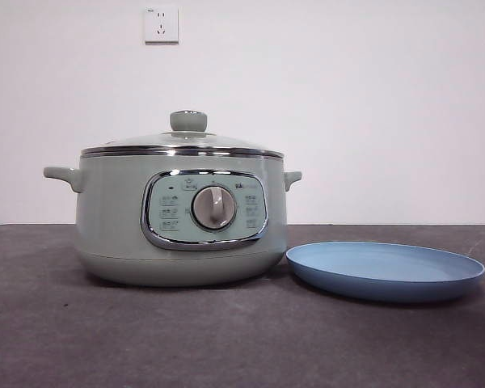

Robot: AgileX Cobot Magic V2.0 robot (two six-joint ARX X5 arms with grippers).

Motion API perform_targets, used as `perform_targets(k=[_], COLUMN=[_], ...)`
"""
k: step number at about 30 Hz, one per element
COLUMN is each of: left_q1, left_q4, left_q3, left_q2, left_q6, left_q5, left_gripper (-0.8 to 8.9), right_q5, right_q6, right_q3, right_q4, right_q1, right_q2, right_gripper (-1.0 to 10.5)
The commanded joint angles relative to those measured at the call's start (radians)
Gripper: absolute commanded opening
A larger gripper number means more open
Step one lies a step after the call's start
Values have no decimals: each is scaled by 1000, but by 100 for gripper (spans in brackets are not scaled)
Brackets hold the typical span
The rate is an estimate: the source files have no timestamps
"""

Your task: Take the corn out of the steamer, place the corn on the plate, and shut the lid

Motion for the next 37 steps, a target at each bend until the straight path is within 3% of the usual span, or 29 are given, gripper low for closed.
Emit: perform_targets(k=[1, 7, 12, 19, 25, 29, 37], left_q1=[2, 2, 2, 2, 2, 2, 2], left_q4=[20, 21, 7, -55, -181, -264, -415], left_q3=[-14, 32, 142, 328, 521, 653, 882], left_q2=[-2, -2, 11, 134, 299, 416, 590], left_q6=[-68, -187, -243, -262, -229, -199, -123], left_q5=[26, 78, 123, 196, 349, 457, 650], left_gripper=[-5, -7, -7, -7, -7, -7, -7], right_q5=[-2, -29, -71, -211, -390, -499, -615], right_q6=[82, 222, 245, 246, 118, -16, -211], right_q3=[-11, 31, 113, 291, 537, 734, 1062], right_q4=[4, 27, 26, 17, -99, -262, -575], right_q1=[0, 1, 1, 1, 2, 3, 31], right_q2=[-2, -2, 31, 210, 457, 622, 864], right_gripper=[0, -10, -12, -12, -12, -12, -12])
